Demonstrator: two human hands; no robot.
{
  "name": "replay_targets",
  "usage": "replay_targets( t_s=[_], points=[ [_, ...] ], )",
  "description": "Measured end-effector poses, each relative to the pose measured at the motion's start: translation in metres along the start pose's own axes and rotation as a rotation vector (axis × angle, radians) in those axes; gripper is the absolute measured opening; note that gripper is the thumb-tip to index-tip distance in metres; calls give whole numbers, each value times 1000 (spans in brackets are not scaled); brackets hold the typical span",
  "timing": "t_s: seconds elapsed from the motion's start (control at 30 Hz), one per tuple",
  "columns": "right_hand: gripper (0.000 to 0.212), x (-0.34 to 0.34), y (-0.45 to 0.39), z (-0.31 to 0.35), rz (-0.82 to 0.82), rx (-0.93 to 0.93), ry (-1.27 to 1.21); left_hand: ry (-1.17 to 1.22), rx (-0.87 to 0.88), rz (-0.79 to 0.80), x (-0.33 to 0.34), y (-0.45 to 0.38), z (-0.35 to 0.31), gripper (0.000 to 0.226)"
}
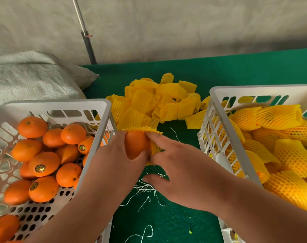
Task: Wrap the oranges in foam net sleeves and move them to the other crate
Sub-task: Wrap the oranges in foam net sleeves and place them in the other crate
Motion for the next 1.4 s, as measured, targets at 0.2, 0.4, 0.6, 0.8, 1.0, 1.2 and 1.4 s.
replay_targets(
  t_s=[0.2,0.4,0.6,0.8,1.0,1.2,1.4],
  points=[
    [38,-11,1,6,-69,-24,-14,3,41,14,3,1,1,51],
    [11,-36,4,7,-354,-86,-149,136,97,-88,-8,2,-1,56],
    [35,-35,8,-30,-498,218,-395,146,217,-164,-15,6,-9,76],
    [42,-18,1,-41,-328,298,-498,181,246,-171,-19,8,-14,79],
    [55,-18,-2,-30,-277,176,-516,154,220,-173,-17,7,-11,80],
    [69,-11,-4,-27,-226,145,-542,95,228,-185,-19,10,-14,76],
    [69,-13,-7,-38,-325,212,-728,99,308,-181,-16,13,-28,74]
  ],
)
Point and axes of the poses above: each hand's wrist, its own y-axis away from the middle knuckle, its own x-axis out of the palm, z = x × y, the point moved 6 cm from there along -y, towards the middle knuckle, and after that the axes turned 11 degrees about -y, right-handed, at the moved point
